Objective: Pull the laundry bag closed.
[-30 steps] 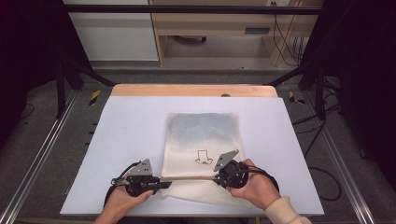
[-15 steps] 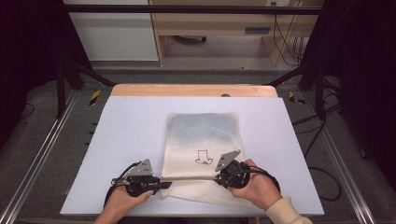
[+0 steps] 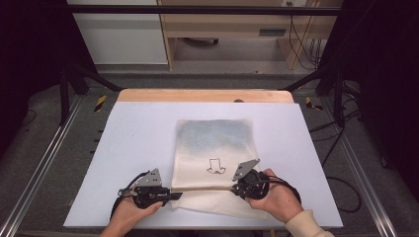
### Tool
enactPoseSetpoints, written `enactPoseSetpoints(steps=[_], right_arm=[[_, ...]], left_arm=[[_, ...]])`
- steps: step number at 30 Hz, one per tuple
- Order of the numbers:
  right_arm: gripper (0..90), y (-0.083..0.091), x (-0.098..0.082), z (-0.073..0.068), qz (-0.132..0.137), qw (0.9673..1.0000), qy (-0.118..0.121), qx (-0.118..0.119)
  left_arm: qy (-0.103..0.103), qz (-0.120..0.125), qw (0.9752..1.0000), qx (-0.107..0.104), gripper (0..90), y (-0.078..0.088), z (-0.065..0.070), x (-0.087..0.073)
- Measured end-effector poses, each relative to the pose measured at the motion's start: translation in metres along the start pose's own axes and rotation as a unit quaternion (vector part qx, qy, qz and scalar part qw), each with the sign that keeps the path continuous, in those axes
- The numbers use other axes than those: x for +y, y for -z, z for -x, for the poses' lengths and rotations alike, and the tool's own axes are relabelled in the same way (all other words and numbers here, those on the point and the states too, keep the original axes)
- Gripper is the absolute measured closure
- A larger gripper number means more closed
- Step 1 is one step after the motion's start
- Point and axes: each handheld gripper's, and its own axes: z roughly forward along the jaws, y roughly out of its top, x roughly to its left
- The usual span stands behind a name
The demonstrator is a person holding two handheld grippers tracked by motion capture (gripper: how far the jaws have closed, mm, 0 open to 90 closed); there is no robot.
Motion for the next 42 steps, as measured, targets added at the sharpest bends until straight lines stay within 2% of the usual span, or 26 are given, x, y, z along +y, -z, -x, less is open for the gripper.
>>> enactPoseSetpoints(steps=[21,25,42], right_arm=[[82.3,0.013,-0.022,0.01,-0.002,0.9996,-0.023,-0.016],[82.3,0.016,-0.026,0.012,-0.003,0.9993,-0.034,-0.018],[82.3,0.02,-0.035,0.015,-0.003,0.9991,-0.037,-0.022]], left_arm=[[0.002,0.0,1.0,0.002,82.4,0.0,0.0,-0.001],[0.003,0.001,1.0,0.001,82.4,0.0,0.0,-0.001],[0.002,0.002,1.0,0.0,82.4,0.0,0.0,-0.001]])
